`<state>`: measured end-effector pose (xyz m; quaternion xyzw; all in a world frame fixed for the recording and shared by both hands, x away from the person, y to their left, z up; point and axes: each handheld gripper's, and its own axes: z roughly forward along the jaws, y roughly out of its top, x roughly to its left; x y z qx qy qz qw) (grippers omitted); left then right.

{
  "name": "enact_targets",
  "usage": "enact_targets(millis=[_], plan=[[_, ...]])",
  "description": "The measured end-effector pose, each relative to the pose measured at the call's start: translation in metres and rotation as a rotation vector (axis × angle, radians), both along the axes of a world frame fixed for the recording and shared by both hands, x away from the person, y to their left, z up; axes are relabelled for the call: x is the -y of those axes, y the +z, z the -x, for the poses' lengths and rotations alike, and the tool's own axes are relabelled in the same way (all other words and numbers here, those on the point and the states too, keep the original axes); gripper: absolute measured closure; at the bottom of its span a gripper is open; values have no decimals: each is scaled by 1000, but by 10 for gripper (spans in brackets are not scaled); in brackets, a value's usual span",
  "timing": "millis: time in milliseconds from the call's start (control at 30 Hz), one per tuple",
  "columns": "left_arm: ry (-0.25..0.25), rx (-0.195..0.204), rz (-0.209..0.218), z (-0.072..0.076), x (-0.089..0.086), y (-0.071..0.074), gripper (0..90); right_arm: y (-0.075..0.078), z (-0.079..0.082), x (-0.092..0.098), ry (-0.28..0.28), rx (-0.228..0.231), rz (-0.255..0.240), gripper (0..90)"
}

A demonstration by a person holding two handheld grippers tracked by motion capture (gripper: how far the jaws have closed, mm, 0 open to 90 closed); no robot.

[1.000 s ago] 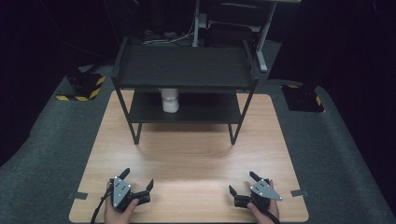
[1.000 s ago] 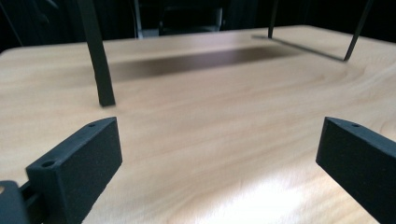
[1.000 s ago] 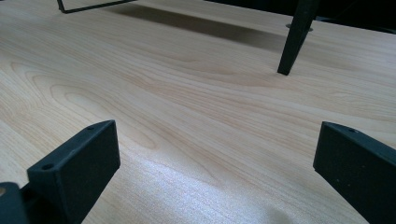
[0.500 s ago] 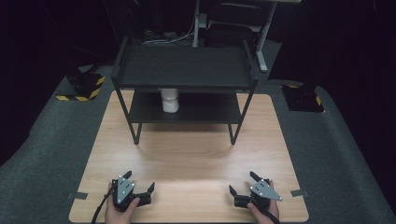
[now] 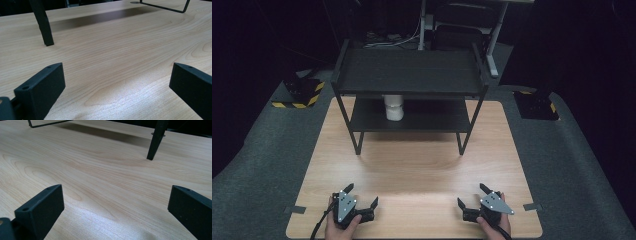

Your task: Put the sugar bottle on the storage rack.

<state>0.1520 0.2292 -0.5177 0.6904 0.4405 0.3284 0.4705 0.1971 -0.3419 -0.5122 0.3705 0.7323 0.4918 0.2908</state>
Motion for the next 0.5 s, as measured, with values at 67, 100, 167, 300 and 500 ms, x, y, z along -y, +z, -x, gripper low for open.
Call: enact_targets(millis=[67, 100, 167, 300, 500], plan=[[-3, -4, -15, -1, 1, 1, 5, 0, 0, 0, 0, -2, -1, 0], [-3, -4, -15, -1, 1, 1, 5, 0, 0, 0, 0, -2, -1, 0], [-2, -12, -18, -2, 2, 3, 5, 0, 0, 1, 1, 0, -3, 1], [6, -24, -6, -3, 2, 3, 5, -1, 1, 1, 3, 4, -2, 1], [12, -27, 3, -4, 2, 4, 5, -1, 1, 1, 6, 7, 3, 0]])
